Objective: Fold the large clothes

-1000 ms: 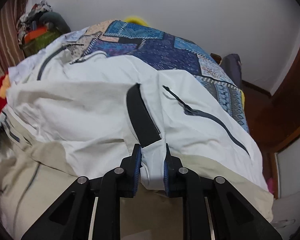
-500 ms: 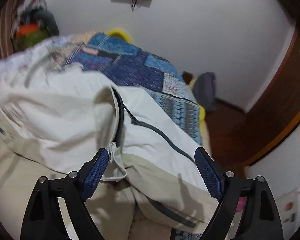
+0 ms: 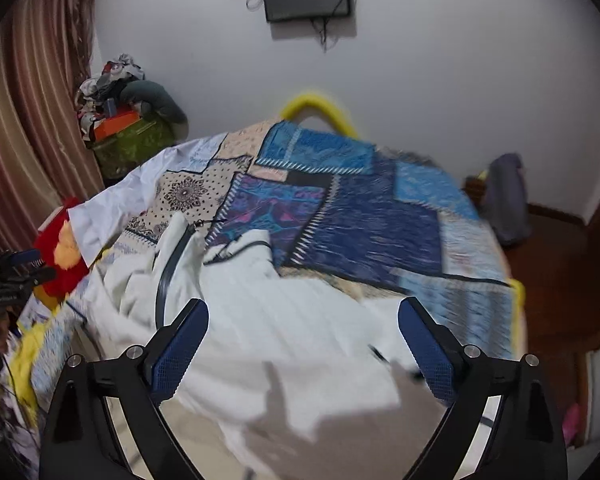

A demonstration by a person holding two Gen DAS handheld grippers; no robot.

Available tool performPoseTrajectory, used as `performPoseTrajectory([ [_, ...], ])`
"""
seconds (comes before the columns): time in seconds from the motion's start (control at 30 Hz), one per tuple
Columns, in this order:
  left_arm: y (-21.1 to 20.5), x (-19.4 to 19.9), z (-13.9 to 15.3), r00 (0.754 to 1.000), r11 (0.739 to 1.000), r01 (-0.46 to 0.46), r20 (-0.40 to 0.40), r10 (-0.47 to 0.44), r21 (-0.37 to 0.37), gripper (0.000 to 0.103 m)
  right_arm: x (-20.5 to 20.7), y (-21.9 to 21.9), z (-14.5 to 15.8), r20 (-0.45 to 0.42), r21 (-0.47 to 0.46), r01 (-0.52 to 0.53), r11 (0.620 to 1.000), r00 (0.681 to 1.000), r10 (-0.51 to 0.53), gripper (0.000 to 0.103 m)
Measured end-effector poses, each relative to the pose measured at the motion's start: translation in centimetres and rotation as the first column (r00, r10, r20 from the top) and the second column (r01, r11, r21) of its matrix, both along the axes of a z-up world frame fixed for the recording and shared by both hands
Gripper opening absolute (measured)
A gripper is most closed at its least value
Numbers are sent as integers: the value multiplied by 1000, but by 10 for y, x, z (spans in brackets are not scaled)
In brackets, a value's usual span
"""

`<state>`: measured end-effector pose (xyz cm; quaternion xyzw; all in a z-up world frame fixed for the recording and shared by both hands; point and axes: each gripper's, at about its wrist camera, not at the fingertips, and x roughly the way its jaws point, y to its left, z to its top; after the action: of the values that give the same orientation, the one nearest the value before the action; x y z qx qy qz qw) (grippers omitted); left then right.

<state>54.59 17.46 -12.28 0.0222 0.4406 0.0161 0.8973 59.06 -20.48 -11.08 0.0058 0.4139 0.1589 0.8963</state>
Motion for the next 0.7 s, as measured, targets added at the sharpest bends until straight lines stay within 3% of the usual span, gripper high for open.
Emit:
performPoseTrajectory([
  [0.2, -21, 76, -59, 990, 997, 74, -122, -78, -38, 92, 84, 44, -71, -252, 53, 16, 998, 968, -2, 93],
  [0.33, -31, 91, -98, 978, 997, 68, -193, -75, -39, 93, 110, 73, -109, -314, 39, 20, 999, 950, -7, 74],
  [0.43, -34, 85, -109, 985, 996, 76, -155, -80, -37, 91, 110, 88, -123, -292, 22, 5, 1000, 956, 2, 57],
  [0.5, -33, 78, -111, 987, 995, 83, -131, -90, -58, 71, 100, 99, -122, -234, -8, -52, 999, 971, 48, 40],
  [0.57, -32, 76, -111, 988, 995, 62, -137, -73, -83, 28, 91, 103, -119, -192, -41, -67, 997, 980, 58, 21],
  [0.63, -34, 74, -109, 989, 997, 30, -141, -41, -76, 15, 80, 107, -115, -136, -103, -86, 991, 988, 71, 15],
  [0.7, -39, 69, -102, 993, 1000, 22, -117, -22, -3, 12, 72, 106, -110, -101, -142, -95, 985, 992, 81, 13],
])
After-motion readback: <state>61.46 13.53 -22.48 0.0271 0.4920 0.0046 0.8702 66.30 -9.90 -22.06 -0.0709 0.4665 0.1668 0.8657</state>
